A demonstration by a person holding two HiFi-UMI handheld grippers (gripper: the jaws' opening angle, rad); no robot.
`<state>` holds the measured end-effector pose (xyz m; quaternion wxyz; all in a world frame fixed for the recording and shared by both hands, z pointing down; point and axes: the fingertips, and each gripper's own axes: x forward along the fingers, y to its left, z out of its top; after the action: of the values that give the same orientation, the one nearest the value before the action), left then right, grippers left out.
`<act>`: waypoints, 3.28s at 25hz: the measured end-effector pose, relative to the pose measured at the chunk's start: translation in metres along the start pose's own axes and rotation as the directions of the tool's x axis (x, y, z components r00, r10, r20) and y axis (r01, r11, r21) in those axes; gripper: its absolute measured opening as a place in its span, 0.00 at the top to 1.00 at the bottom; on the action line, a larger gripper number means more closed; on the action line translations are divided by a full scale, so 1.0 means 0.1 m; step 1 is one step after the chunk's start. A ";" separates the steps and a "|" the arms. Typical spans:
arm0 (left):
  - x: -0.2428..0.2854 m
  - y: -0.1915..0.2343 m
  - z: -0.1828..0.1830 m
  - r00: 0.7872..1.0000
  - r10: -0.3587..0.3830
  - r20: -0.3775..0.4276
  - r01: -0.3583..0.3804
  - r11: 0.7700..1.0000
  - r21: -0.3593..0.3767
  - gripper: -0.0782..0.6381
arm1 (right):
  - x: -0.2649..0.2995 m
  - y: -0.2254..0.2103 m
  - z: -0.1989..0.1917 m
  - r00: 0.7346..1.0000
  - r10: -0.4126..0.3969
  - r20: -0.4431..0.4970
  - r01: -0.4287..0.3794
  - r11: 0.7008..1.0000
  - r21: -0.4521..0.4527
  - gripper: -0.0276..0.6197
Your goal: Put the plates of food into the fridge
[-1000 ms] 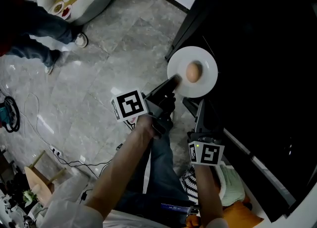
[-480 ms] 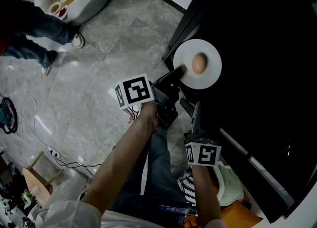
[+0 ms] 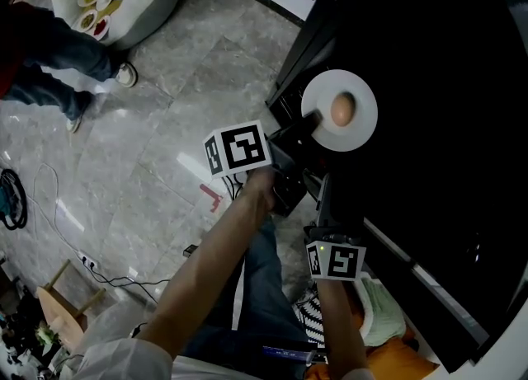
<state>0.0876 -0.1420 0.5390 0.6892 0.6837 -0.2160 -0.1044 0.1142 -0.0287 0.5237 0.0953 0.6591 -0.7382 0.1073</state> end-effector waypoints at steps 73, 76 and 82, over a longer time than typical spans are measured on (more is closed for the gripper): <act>0.85 -0.13 -0.09 0.979 -0.048 -0.199 0.055 0.998 0.033 0.87 | 0.81 -0.43 0.21 0.997 -0.035 0.072 0.033 0.999 0.023 0.94; 0.86 -0.12 -0.09 0.974 -0.040 -0.221 0.052 0.997 0.053 0.87 | 0.87 -0.43 0.21 0.998 -0.026 0.063 0.026 1.000 0.012 0.94; 0.87 -0.15 -0.17 0.967 -0.058 -0.249 0.067 0.997 0.029 0.87 | 0.92 -0.51 0.27 0.995 -0.061 0.073 0.057 0.997 0.058 0.94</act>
<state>0.1745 -0.1653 0.5378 0.6943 0.7106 -0.1083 -0.0357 0.1545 -0.1296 0.5254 0.0523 0.6865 -0.7182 0.1004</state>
